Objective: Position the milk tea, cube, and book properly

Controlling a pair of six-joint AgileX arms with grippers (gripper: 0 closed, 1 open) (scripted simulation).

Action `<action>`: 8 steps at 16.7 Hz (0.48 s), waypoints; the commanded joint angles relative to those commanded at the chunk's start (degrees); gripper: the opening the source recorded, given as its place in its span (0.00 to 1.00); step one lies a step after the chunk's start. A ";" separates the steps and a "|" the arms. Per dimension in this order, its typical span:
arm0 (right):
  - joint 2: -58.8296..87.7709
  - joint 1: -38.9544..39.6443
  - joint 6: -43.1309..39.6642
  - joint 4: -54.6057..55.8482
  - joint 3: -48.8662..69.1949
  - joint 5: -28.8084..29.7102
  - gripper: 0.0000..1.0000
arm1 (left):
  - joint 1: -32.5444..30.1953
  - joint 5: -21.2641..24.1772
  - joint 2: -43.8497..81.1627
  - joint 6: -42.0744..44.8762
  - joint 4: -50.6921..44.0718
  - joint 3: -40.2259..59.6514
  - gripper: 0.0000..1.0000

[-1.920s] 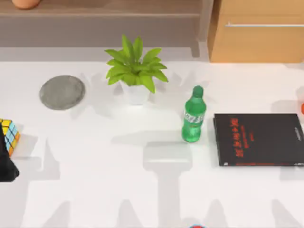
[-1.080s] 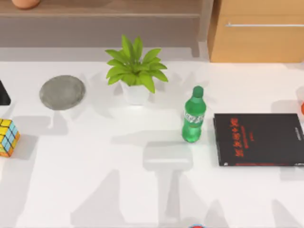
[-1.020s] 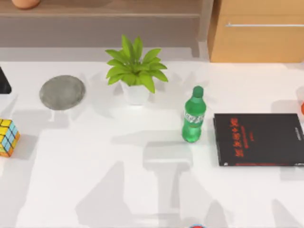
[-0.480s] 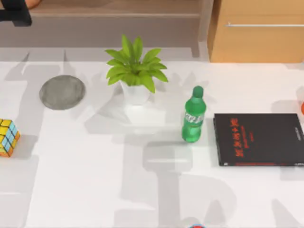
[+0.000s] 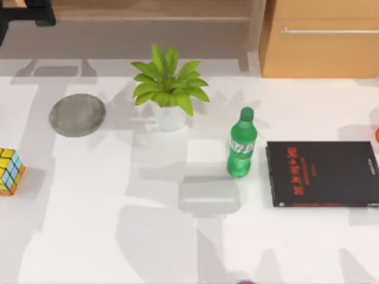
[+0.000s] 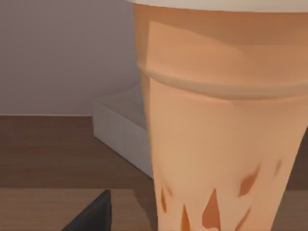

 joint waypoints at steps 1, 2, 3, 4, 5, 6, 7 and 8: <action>0.00 0.00 0.00 0.00 0.00 0.00 1.00 | 0.01 0.00 0.30 0.00 0.14 0.16 1.00; 0.00 0.00 0.00 0.00 0.00 0.00 1.00 | 0.01 0.00 0.30 0.00 0.14 0.16 1.00; 0.00 0.00 0.00 0.00 0.00 0.00 1.00 | 0.01 0.00 0.30 0.00 0.14 0.16 1.00; 0.00 0.00 0.00 0.00 0.00 0.00 1.00 | 0.01 0.00 0.30 0.00 0.14 0.16 1.00; 0.00 0.00 0.00 0.00 0.00 0.00 1.00 | 0.08 -0.02 0.12 0.00 0.03 -0.11 1.00; 0.00 0.00 0.00 0.00 0.00 0.00 1.00 | 0.07 -0.01 0.24 0.00 -0.02 0.05 1.00; 0.00 0.00 0.00 0.00 0.00 0.00 1.00 | 0.03 0.00 0.81 0.00 -0.25 0.82 1.00; 0.00 0.00 0.00 0.00 0.00 0.00 1.00 | -0.01 0.00 1.81 0.00 -0.61 2.18 1.00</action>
